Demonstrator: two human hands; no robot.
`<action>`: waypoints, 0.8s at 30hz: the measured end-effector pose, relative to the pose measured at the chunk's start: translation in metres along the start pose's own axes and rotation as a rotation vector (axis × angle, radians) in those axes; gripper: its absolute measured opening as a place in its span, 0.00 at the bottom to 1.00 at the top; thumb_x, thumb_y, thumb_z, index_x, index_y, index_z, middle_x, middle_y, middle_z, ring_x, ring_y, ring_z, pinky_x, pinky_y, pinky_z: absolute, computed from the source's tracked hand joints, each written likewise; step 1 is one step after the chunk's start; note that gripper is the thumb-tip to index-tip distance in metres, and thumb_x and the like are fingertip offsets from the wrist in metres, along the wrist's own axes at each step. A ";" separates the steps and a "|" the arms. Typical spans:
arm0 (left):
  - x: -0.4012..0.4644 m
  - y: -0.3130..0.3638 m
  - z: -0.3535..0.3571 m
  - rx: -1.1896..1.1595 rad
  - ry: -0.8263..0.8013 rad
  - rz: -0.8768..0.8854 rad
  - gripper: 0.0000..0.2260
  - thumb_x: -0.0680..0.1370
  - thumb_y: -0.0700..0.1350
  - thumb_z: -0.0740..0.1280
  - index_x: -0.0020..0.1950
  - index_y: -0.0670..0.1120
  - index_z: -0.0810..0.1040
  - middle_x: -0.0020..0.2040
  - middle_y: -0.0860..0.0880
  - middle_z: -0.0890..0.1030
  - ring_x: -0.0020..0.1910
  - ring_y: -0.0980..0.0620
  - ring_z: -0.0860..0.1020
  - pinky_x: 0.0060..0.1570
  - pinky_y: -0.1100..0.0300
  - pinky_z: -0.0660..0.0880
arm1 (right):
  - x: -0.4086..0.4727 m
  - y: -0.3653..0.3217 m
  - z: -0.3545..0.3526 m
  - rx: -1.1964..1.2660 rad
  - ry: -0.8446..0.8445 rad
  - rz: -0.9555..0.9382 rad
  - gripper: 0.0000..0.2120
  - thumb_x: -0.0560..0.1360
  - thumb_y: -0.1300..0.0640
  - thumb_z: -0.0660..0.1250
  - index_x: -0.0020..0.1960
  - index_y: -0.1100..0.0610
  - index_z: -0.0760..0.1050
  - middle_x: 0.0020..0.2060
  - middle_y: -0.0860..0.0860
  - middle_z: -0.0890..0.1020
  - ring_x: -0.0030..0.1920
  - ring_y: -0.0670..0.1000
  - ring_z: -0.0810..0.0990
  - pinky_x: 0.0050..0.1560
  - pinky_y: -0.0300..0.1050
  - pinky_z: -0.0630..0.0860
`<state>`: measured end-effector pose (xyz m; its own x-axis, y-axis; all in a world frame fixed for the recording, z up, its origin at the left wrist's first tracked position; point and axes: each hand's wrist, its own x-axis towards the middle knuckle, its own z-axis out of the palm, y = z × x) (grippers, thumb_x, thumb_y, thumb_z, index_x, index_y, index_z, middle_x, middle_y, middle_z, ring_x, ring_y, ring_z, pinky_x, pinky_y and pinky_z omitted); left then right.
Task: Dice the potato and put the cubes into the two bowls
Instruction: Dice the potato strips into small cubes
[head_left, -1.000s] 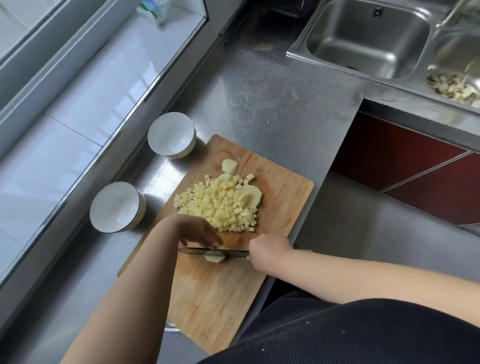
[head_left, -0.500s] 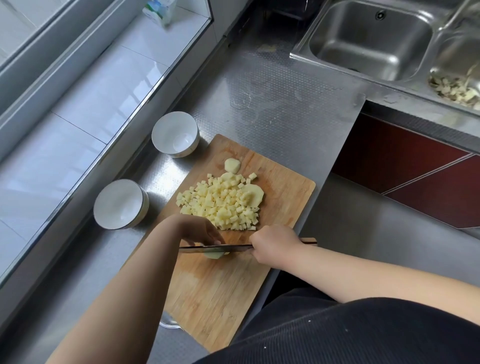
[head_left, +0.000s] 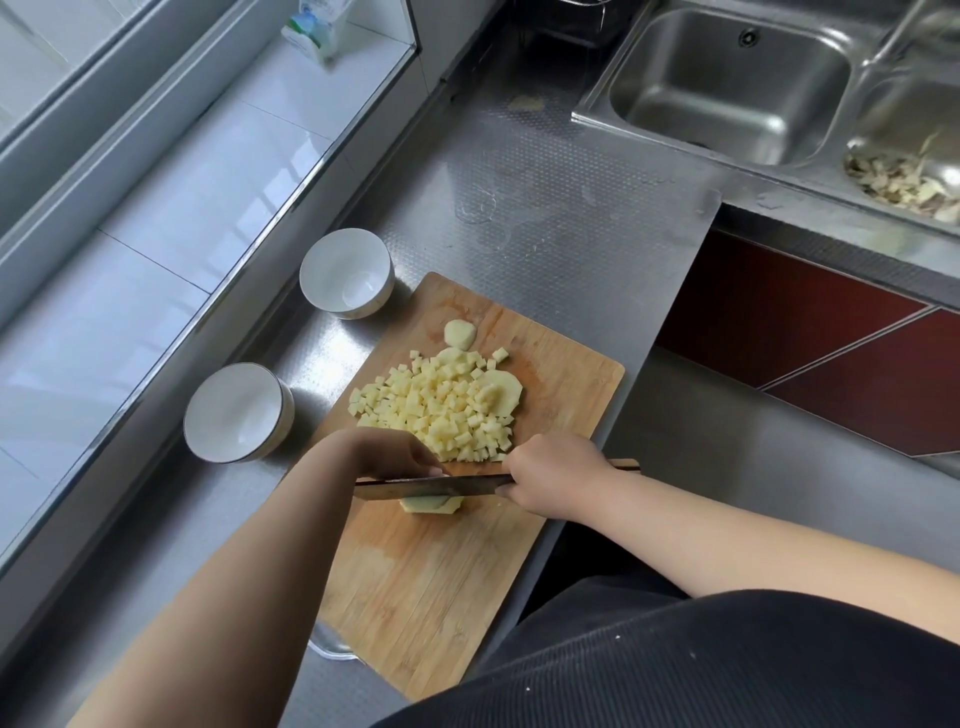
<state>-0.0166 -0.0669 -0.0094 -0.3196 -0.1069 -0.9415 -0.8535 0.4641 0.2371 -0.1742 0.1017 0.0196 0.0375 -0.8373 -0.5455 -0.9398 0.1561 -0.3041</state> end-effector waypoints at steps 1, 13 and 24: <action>0.000 0.001 0.000 -0.001 -0.007 -0.010 0.14 0.82 0.52 0.61 0.65 0.55 0.78 0.60 0.54 0.79 0.59 0.53 0.75 0.66 0.53 0.68 | 0.000 0.000 -0.001 -0.002 0.004 -0.002 0.16 0.80 0.44 0.58 0.52 0.55 0.77 0.37 0.50 0.73 0.38 0.54 0.72 0.34 0.44 0.68; 0.005 0.005 0.001 -0.139 -0.036 -0.071 0.17 0.83 0.51 0.57 0.66 0.45 0.76 0.59 0.48 0.79 0.56 0.52 0.76 0.56 0.60 0.74 | -0.002 0.029 -0.016 -0.103 -0.107 -0.018 0.16 0.79 0.44 0.60 0.51 0.55 0.78 0.32 0.47 0.69 0.37 0.53 0.73 0.33 0.44 0.69; -0.021 0.016 -0.010 -0.329 0.152 0.000 0.33 0.79 0.64 0.44 0.72 0.43 0.70 0.71 0.45 0.72 0.73 0.46 0.66 0.72 0.49 0.58 | 0.010 0.031 -0.014 0.014 -0.118 0.007 0.13 0.78 0.43 0.63 0.43 0.53 0.72 0.32 0.46 0.70 0.35 0.50 0.72 0.33 0.43 0.68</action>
<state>-0.0277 -0.0658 0.0160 -0.3561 -0.2474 -0.9011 -0.9324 0.1586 0.3249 -0.2077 0.0911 0.0152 0.0720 -0.7687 -0.6355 -0.9354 0.1692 -0.3106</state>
